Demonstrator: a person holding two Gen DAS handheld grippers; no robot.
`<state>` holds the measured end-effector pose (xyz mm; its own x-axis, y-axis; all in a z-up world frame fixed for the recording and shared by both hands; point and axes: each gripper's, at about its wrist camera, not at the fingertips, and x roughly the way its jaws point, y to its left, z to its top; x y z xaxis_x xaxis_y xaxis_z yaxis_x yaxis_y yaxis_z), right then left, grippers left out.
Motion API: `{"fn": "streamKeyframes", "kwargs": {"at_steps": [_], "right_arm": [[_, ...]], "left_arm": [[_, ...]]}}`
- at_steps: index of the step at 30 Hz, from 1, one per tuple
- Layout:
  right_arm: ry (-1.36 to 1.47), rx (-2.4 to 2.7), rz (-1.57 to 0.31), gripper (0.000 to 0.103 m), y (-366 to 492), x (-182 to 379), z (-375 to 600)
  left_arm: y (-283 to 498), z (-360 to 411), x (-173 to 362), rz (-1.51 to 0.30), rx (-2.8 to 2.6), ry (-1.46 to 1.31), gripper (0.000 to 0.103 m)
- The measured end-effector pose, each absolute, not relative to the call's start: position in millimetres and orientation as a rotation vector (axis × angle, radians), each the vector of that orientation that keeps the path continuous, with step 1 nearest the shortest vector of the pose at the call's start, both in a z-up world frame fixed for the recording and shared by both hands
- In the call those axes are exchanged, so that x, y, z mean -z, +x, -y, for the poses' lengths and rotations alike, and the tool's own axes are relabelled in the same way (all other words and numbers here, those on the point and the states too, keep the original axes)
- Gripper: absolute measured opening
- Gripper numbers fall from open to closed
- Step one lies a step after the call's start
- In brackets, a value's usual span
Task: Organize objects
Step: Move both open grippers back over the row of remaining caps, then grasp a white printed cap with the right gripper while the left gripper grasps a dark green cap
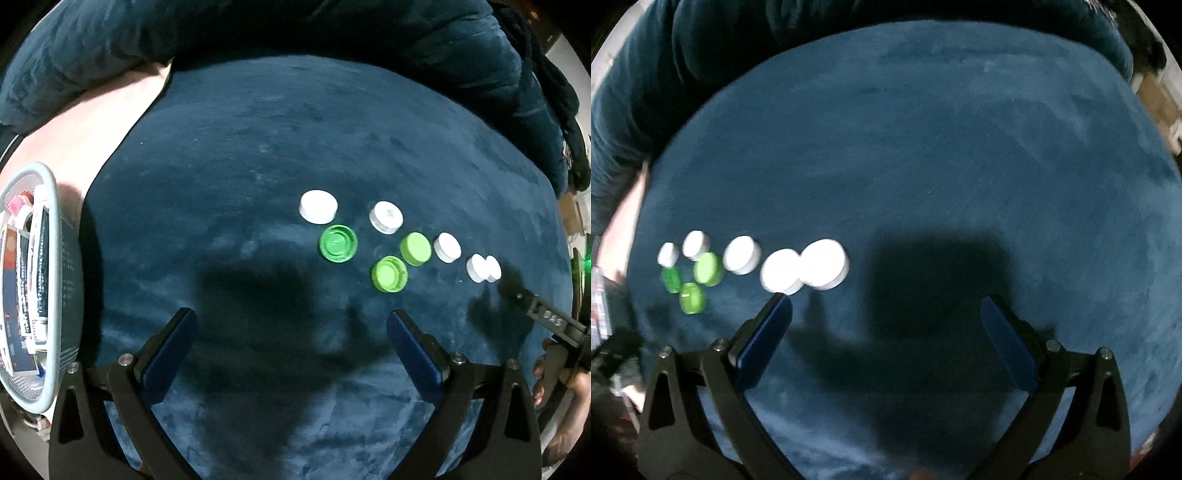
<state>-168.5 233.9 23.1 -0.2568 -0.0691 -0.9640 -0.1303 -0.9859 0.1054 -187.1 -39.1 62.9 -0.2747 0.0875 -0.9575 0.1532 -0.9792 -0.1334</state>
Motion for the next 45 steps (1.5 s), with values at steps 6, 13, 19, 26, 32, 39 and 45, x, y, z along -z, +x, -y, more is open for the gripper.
{"fn": "streamKeyframes", "kwargs": {"at_steps": [6, 13, 19, 26, 32, 39, 45], "right_arm": [[-1.932, -2.408, -0.185, 0.102, -181, -4, -231], [-1.891, -2.45, -0.201, 0.102, -192, -5, -228], [-1.907, -2.505, -0.223, 0.084, -185, -6, -222], [-1.929, -2.561, -0.215, 0.031, -173, -9, -234], [-1.955, -2.545, -0.297, 0.031, -165, -17, -231], [-1.967, -2.532, -0.326, 0.031, -169, -14, -235], [-1.967, -2.531, -0.307, 0.031, -173, -12, -221]], "left_arm": [[-189, 43, -56, -0.28, 2.434, 1.897, 0.102], [-191, 47, -50, -0.274, 2.43, 1.916, 0.102], [-193, 46, -47, -0.282, 2.422, 1.934, 0.102], [-195, 38, -45, -0.291, 2.457, 1.943, 0.102], [-208, 12, -36, -0.345, 2.522, 2.0, 0.101], [-225, -7, -23, -0.339, 2.541, 2.023, 0.088], [-232, -18, -22, -0.243, 2.586, 2.035, 0.034]]}}
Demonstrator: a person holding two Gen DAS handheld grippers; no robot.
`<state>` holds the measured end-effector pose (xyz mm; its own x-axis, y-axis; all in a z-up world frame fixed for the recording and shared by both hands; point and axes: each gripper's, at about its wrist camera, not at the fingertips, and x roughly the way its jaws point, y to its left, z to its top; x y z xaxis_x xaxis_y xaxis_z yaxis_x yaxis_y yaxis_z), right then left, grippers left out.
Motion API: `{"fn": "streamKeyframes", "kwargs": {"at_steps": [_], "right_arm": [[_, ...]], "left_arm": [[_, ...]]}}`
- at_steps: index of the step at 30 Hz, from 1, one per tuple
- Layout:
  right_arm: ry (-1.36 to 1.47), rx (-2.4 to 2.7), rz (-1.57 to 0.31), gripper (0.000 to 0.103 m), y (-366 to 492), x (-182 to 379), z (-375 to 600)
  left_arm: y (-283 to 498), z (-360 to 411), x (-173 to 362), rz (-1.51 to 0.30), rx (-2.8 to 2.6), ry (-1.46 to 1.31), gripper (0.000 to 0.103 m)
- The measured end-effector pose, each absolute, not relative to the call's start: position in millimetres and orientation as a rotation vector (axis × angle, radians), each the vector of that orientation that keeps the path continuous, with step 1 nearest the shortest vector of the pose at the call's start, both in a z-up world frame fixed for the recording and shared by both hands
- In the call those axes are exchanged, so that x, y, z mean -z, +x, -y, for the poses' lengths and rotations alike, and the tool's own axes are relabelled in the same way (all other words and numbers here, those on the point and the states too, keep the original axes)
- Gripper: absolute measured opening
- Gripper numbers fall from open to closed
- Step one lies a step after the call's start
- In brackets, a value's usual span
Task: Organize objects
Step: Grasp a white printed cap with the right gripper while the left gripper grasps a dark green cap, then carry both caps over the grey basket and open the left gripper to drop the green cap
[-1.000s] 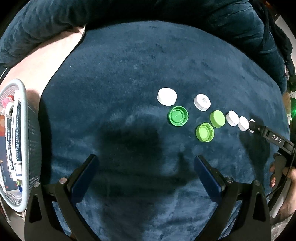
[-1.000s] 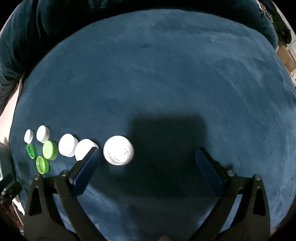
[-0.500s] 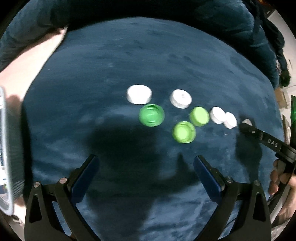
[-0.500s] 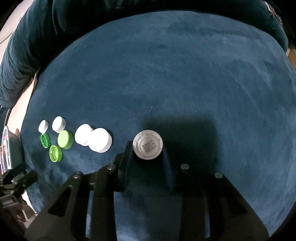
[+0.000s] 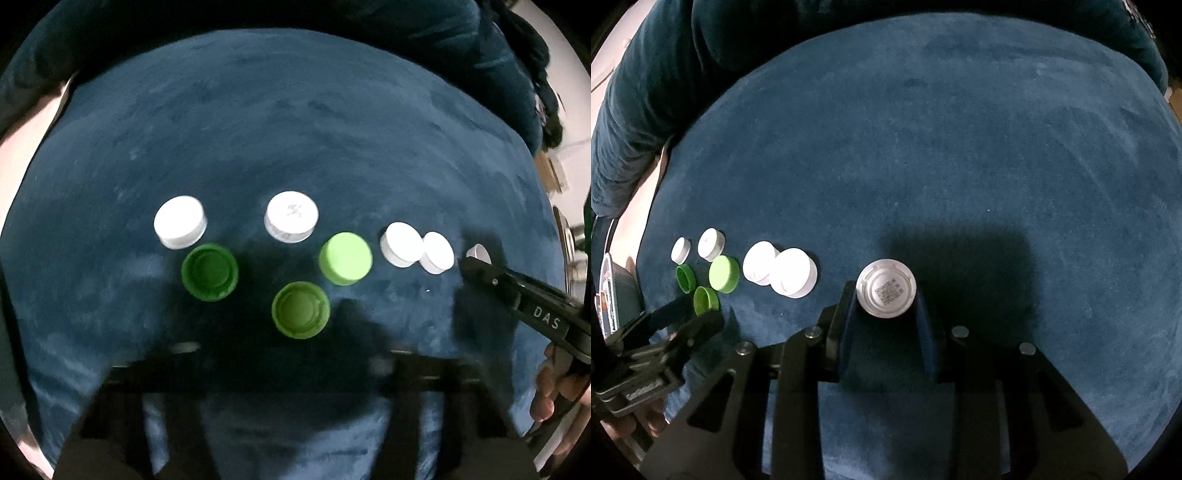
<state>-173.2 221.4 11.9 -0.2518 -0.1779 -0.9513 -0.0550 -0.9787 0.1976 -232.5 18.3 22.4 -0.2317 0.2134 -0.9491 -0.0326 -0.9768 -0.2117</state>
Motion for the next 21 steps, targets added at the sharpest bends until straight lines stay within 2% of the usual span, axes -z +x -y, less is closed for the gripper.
{"fn": "streamKeyframes", "kwargs": {"at_steps": [1, 11, 21], "right_arm": [[1.87, 2.408, 0.291, 0.031, -173, -12, -222], [1.848, 2.403, 0.298, 0.031, -167, -21, -213], [1.706, 2.365, 0.268, 0.031, -144, -73, -160]], "left_arm": [[-232, -17, -24, 0.221, -2.336, -1.842, 0.031], [-217, 3, -66, 0.32, -2.369, -1.835, 0.031], [-170, 57, -138, 0.331, -2.544, -1.709, 0.031]]}}
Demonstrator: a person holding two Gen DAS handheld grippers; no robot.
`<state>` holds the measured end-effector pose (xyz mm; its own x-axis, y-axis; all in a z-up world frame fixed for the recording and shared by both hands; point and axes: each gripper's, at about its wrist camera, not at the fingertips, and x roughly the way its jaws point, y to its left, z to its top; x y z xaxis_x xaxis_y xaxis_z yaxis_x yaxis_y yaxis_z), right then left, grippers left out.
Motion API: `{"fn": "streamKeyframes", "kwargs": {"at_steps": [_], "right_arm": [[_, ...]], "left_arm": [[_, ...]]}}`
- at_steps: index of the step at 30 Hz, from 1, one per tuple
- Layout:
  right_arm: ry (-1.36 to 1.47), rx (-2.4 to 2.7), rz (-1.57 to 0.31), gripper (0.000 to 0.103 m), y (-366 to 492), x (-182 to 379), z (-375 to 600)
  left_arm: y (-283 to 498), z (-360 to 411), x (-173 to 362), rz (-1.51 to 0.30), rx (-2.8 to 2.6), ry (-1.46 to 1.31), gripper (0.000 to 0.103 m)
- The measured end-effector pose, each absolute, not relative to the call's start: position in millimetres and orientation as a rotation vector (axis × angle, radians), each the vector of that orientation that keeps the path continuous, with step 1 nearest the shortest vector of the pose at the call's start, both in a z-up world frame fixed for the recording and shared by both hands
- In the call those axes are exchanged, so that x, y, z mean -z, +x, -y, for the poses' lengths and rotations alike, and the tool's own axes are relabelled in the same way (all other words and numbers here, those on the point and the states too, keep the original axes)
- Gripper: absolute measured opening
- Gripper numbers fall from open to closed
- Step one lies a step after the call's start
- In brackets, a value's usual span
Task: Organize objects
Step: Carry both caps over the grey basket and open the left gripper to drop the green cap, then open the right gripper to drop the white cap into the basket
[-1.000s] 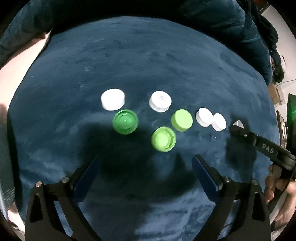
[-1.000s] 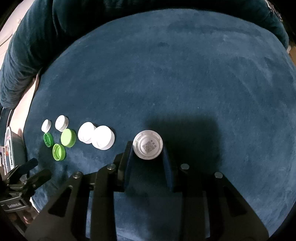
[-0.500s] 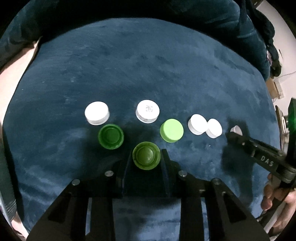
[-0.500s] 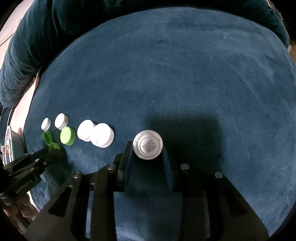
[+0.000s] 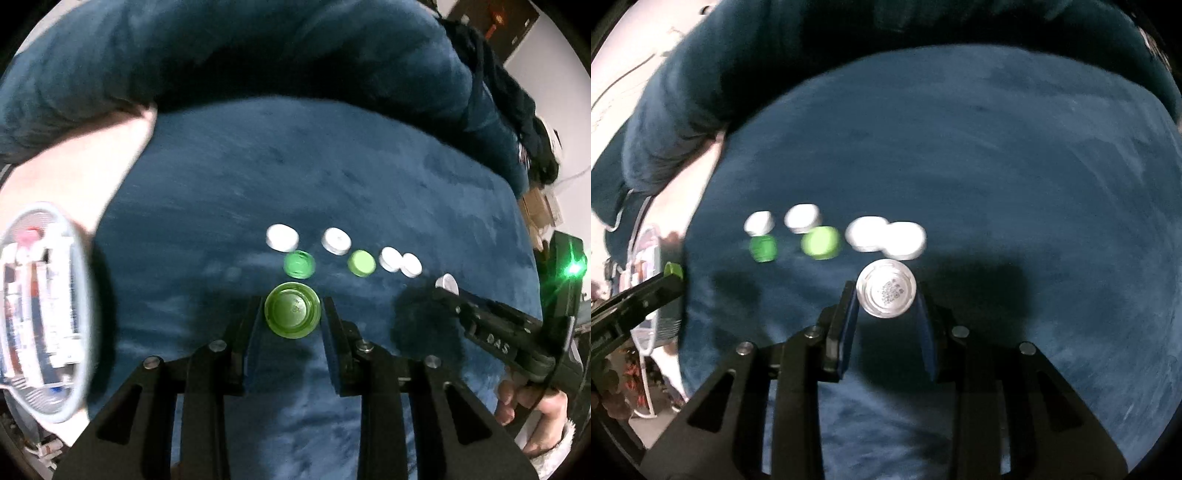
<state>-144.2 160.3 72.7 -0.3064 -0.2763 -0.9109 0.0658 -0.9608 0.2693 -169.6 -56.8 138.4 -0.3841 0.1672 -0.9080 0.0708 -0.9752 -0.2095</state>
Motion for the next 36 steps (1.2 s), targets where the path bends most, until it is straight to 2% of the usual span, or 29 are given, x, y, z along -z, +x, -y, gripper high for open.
{"fn": "streamKeyframes", "kwargs": {"at_steps": [5, 12, 14, 18, 25, 27, 29, 32, 36], "right_arm": [[1.566, 2.332, 0.199, 0.031, -134, -115, -102], [1.394, 2.159, 0.092, 0.031, -95, -151, 13], [1.37, 2.084, 0.055, 0.031, -83, -152, 50], [1.374, 1.966, -0.014, 0.031, -71, -139, 110], [1.439, 1.805, -0.002, 0.031, -57, -116, 172], [1.446, 1.79, -0.007, 0.031, -53, -114, 181], [1.451, 1.774, -0.016, 0.031, -51, -114, 183], [1.457, 1.76, -0.046, 0.031, -49, -112, 188], [1.464, 1.746, -0.079, 0.031, -47, -107, 200]], "left_arm": [[-123, 114, -161, 0.394, -2.684, -1.66, 0.031], [-50, 207, -148, 0.375, -2.922, -1.769, 0.031], [-27, 244, -142, 0.457, -2.97, -1.804, 0.031], [4, 303, -129, 0.758, -2.965, -1.82, 0.031], [4, 321, -109, 0.84, -2.891, -1.83, 0.031], [-1, 323, -103, 0.843, -2.875, -1.856, 0.037], [0, 325, -102, 0.893, -2.851, -1.842, 0.06], [9, 326, -110, 0.995, -2.833, -1.762, 0.072], [29, 327, -130, 1.052, -2.913, -1.663, 0.073]]}}
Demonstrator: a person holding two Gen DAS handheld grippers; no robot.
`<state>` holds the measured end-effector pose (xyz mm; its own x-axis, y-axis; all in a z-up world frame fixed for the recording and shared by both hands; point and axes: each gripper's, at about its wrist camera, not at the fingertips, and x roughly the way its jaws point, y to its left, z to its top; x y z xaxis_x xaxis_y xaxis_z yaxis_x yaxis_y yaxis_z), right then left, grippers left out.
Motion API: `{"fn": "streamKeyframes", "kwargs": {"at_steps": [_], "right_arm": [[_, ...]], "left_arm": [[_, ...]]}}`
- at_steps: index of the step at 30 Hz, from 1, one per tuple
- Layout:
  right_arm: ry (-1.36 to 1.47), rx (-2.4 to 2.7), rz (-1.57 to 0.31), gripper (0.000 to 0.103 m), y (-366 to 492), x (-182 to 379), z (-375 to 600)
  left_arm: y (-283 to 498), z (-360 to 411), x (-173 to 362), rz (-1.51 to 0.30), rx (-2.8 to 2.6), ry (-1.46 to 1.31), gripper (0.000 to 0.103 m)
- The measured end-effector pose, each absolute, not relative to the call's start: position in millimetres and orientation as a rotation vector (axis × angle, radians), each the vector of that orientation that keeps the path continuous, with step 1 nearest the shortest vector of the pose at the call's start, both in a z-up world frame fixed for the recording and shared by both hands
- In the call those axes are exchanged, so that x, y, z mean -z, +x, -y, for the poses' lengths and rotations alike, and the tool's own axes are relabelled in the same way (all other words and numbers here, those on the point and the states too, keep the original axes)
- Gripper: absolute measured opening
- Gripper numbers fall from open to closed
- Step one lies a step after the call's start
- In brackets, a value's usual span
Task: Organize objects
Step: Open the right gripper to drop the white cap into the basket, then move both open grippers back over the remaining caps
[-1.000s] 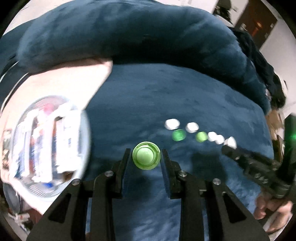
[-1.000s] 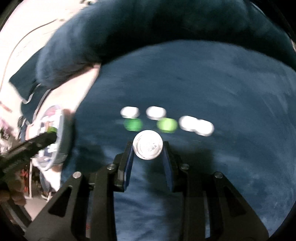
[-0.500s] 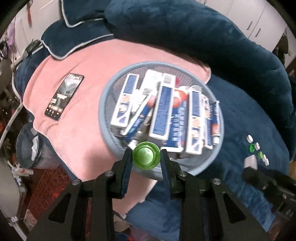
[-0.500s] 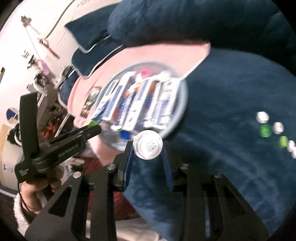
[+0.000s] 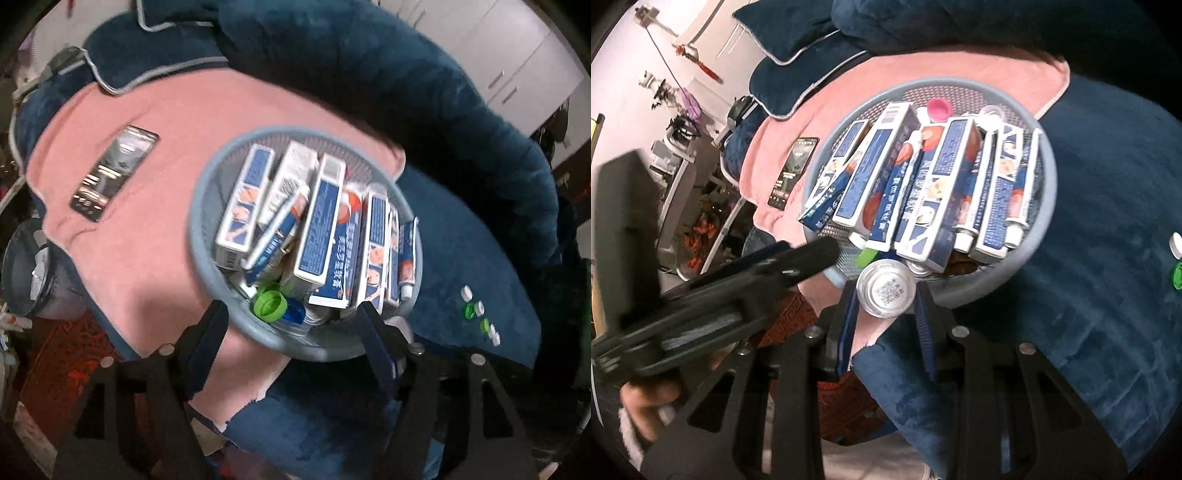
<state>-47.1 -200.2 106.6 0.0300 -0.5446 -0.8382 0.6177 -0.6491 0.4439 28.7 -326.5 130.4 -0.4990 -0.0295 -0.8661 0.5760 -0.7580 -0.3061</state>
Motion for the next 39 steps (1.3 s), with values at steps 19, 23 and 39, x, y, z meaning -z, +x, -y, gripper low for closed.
{"fn": "streamKeyframes", "kwargs": {"at_steps": [19, 23, 39], "right_arm": [[1.448, 1.848, -0.122, 0.098, -52, -107, 194], [1.484, 1.875, -0.148, 0.1, -53, -104, 181], [1.564, 1.994, -0.056, 0.102, -68, -105, 96]], "left_arm": [[28, 314, -148, -0.595, 2.224, 1.243, 0.102], [20, 302, -149, -0.549, 2.23, 1.267, 0.102], [-20, 220, -156, -0.356, 2.331, 1.371, 0.102]]}}
